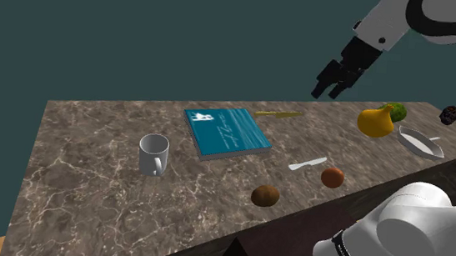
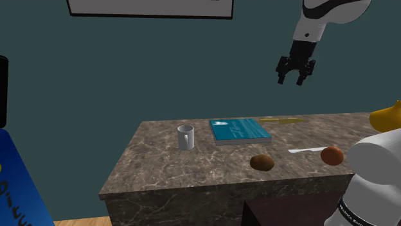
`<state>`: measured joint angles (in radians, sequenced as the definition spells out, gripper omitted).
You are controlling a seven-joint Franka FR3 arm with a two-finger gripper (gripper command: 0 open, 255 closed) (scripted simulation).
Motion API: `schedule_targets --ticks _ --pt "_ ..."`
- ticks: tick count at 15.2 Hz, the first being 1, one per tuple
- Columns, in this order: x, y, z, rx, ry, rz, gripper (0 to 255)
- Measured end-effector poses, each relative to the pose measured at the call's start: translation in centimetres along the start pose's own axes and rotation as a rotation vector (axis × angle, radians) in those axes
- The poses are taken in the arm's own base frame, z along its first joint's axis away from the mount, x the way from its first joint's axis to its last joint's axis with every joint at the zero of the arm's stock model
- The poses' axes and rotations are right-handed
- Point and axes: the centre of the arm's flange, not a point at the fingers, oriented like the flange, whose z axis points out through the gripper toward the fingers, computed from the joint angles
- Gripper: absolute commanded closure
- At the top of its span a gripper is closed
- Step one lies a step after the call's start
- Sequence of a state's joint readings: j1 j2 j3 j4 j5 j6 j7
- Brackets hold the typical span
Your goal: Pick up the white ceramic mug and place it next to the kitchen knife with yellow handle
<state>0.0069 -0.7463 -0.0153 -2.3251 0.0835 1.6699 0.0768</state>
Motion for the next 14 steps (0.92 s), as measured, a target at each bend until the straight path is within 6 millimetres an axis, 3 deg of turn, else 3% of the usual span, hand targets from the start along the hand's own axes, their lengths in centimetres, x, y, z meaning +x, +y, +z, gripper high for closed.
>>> schedule_targets --ticks 3,14 --pt "0.4 -1.3 0.8 -0.004 -0.004 -0.001 0" --pt "5.3 -12.9 8.2 -0.035 -0.043 -0.011 0"
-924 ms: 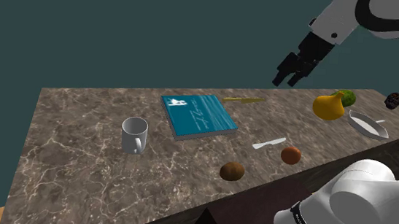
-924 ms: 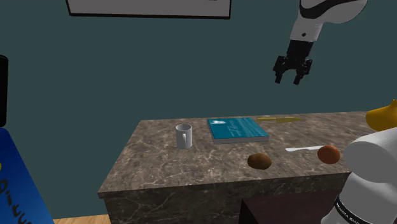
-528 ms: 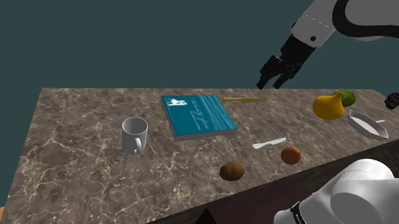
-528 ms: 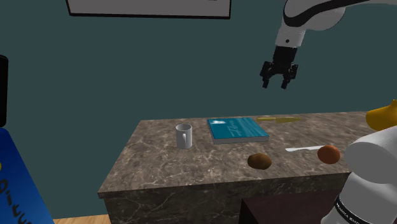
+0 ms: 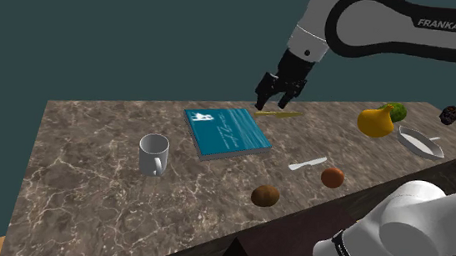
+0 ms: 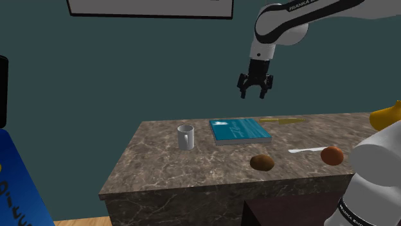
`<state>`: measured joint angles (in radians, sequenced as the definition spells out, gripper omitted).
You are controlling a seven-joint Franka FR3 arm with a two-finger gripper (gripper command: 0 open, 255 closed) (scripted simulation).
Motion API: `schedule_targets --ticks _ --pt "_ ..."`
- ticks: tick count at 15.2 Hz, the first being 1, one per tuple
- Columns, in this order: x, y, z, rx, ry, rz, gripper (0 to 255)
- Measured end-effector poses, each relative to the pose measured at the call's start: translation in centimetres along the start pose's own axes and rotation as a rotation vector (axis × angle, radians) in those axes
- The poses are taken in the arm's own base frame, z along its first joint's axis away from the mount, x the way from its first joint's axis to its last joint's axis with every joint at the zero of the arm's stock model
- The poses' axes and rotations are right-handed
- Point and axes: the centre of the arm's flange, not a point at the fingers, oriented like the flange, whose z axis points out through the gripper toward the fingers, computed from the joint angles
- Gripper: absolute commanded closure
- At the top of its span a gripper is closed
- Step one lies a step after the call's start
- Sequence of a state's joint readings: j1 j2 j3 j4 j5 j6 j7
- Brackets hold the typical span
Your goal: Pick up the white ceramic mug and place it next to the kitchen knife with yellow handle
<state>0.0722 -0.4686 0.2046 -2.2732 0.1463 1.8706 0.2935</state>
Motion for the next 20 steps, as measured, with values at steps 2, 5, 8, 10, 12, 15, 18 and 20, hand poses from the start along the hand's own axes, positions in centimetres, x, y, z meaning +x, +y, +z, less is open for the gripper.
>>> schedule_targets --ticks 2,5,8,10,12,15,18,20 --pt "0.5 -2.2 1.6 -0.006 -0.007 -0.002 0" --pt "1.9 -5.5 3.5 -0.015 -0.017 -0.005 0" --pt "3.0 -9.1 5.5 -0.024 -0.028 -0.008 0" --pt "4.1 -11.3 7.2 -0.029 -0.035 -0.009 0" --pt "5.0 -13.4 8.3 -0.034 -0.043 -0.011 0" --pt "6.1 -16.7 11.0 -0.042 -0.054 -0.014 0" --pt "7.5 -20.1 13.1 -0.05 -0.064 -0.017 0" --pt "8.4 -22.1 14.4 -0.056 -0.071 -0.018 0"
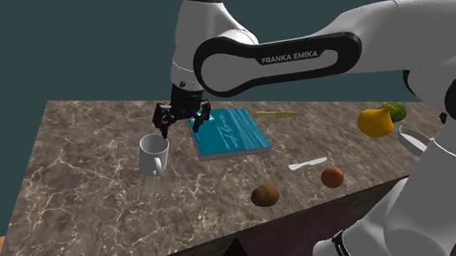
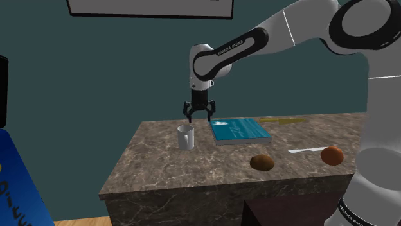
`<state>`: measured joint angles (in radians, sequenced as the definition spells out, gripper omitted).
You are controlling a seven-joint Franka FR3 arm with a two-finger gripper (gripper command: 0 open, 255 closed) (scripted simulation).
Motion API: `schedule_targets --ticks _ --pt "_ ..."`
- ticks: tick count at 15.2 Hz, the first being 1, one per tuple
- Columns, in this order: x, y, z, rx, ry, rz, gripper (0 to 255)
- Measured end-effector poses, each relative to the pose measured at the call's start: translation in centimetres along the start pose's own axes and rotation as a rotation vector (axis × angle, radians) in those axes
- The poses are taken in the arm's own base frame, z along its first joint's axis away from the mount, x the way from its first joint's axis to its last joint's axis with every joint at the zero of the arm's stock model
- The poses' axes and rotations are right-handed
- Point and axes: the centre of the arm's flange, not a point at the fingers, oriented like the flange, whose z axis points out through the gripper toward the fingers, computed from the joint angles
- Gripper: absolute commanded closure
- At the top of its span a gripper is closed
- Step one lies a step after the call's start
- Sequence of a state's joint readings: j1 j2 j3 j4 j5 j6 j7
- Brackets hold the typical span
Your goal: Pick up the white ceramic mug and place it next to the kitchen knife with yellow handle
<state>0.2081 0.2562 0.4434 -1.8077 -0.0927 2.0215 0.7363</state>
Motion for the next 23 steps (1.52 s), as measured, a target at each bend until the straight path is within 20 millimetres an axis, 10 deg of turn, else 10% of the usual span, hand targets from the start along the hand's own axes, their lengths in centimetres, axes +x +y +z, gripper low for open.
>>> schedule_targets --ticks 5,17,18,23 --pt "1.1 -3.2 3.1 -0.009 -0.01 -0.002 0" --pt "1.2 -3.2 6.1 -0.009 -0.01 -0.001 0" --pt "1.2 -3.2 6.1 -0.009 -0.01 -0.001 255" --pt "1.2 -3.2 6.1 -0.009 -0.009 -0.001 255"
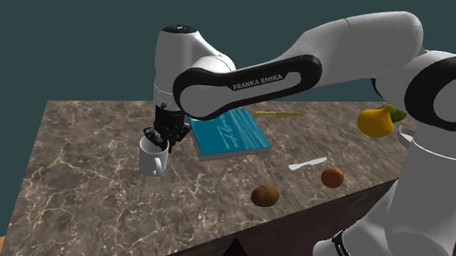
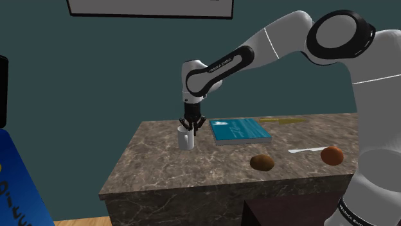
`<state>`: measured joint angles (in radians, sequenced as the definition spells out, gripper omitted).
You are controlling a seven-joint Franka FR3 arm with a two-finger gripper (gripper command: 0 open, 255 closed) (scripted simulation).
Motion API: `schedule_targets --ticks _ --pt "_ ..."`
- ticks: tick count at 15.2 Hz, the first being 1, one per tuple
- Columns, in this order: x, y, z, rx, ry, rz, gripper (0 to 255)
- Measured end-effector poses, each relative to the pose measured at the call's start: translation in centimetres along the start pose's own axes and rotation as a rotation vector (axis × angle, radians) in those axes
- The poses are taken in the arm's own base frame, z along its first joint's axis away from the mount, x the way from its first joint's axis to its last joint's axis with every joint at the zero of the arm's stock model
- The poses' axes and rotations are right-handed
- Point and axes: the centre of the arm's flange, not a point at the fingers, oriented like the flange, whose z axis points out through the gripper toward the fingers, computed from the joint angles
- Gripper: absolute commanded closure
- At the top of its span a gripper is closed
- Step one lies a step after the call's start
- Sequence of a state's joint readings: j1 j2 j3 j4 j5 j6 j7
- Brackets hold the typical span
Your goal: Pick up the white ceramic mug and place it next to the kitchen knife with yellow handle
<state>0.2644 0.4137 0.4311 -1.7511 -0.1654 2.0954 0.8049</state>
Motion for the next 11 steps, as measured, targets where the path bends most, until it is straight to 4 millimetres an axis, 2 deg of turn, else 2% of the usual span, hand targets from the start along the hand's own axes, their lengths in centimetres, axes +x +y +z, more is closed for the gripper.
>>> schedule_targets --ticks 6,11 --pt "0.0 0.0 -0.2 0.0 0.0 0.0 255" --pt "0.0 0.0 -2.5 0.0 0.0 0.0 255"
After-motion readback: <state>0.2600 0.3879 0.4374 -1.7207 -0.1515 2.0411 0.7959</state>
